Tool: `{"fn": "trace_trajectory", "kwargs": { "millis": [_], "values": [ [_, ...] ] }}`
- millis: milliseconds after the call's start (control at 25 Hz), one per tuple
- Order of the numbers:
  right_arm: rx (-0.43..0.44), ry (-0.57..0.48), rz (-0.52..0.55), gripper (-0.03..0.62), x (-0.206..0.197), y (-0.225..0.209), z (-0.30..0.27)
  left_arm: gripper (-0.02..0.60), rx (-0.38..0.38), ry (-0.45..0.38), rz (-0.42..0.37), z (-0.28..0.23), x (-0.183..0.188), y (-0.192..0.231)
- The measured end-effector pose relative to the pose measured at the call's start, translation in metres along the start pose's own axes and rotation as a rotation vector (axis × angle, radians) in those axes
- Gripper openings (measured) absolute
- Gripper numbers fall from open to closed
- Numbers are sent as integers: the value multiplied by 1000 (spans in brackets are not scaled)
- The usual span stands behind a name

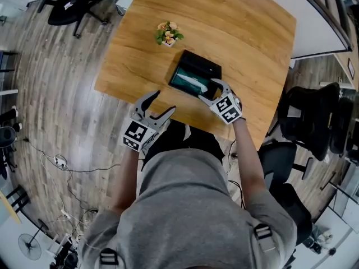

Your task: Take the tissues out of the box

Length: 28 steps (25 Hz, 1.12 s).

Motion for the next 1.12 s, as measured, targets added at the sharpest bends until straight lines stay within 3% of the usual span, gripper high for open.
{"fn": "trace_trajectory", "kwargs": {
  "millis": [520,800,1120],
  "values": [
    [70,152,124,319,-4,-5,-28,313,9,20,-13,-14,-3,9],
    [125,212,112,289,-3,0,-36,313,2,20,-18,-16,-2,13],
    [101,318,194,265,-11,1,-47,313,10,21,-12,-14,-5,21]
  ]
}}
Point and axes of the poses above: the fingertips, and each gripper's own axes: z backward along the fingers, y to its left, x out of its top, the point moved 3 cm from there along z, backward along the fingers, and after that the axes turned 2 degrees about x, right-handed, at the moved point
